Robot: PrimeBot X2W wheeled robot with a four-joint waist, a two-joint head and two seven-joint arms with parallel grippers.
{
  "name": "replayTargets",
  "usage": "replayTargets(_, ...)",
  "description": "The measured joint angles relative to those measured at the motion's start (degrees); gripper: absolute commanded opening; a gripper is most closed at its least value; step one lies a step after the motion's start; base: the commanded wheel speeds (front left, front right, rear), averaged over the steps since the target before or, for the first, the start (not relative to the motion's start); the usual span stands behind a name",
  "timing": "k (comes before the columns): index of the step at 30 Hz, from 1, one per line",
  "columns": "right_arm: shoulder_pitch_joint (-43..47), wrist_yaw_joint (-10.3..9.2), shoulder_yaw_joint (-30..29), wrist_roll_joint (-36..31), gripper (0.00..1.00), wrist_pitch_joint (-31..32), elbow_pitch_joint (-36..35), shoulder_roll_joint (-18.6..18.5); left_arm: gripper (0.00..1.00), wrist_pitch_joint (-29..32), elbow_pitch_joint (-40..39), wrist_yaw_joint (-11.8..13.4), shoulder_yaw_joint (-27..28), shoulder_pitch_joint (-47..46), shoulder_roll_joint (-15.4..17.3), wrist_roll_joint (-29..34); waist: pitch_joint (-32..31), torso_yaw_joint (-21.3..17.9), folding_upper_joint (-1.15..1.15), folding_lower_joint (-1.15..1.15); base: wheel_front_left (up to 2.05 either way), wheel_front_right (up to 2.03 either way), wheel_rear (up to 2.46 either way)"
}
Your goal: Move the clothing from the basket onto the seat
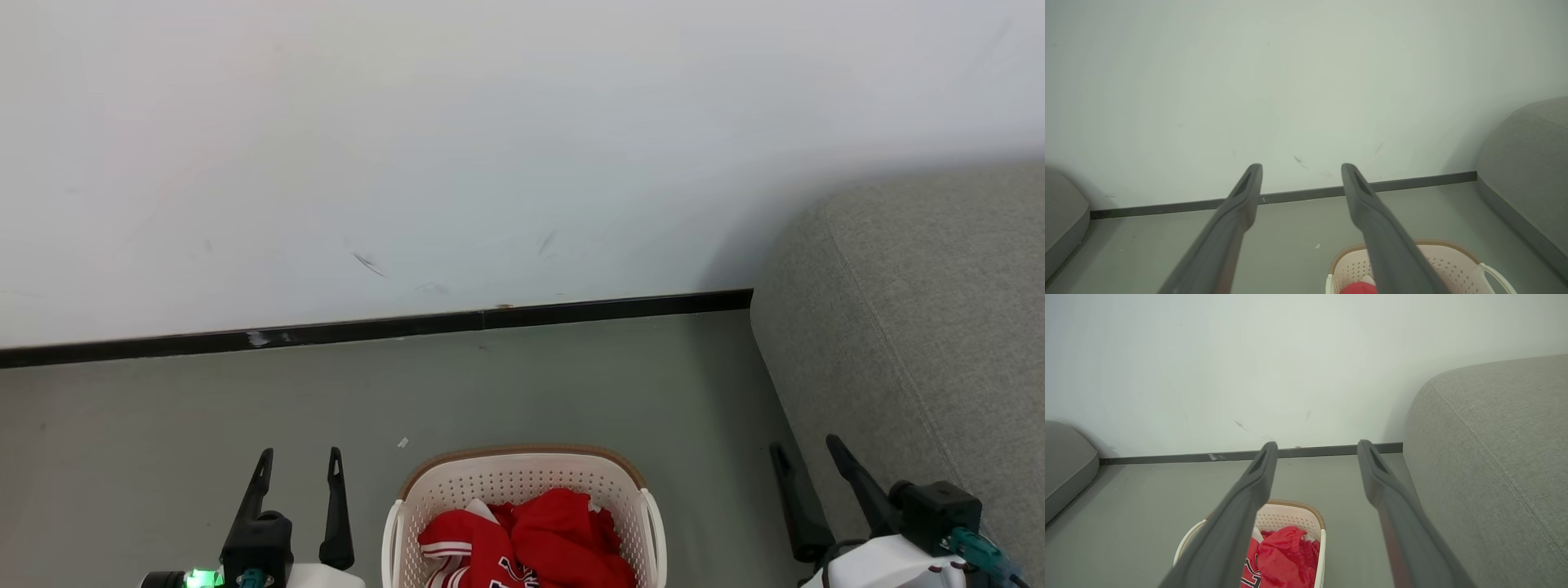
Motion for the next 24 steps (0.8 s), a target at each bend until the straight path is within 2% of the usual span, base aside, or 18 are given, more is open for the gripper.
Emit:
replayTargets(14, 0.0, 0.00, 0.7, 0.3, 1.00, 0.0, 0.2, 0.0, 1.00, 0.0, 0.2, -0.1, -0.2, 0.0, -0.1, 0.1, 0.5, 0.1, 0.00, 0.00, 0.00, 0.00, 0.00)
replayTargets(24, 0.0, 0.00, 0.6, 0.4, 1.00, 0.0, -0.8, 0.0, 1.00, 0.0, 1.7, -2.0, -1.9, 0.0, 0.1, 1.1, 1.6, -0.1, 0.00, 0.00, 0.00, 0.00, 0.00)
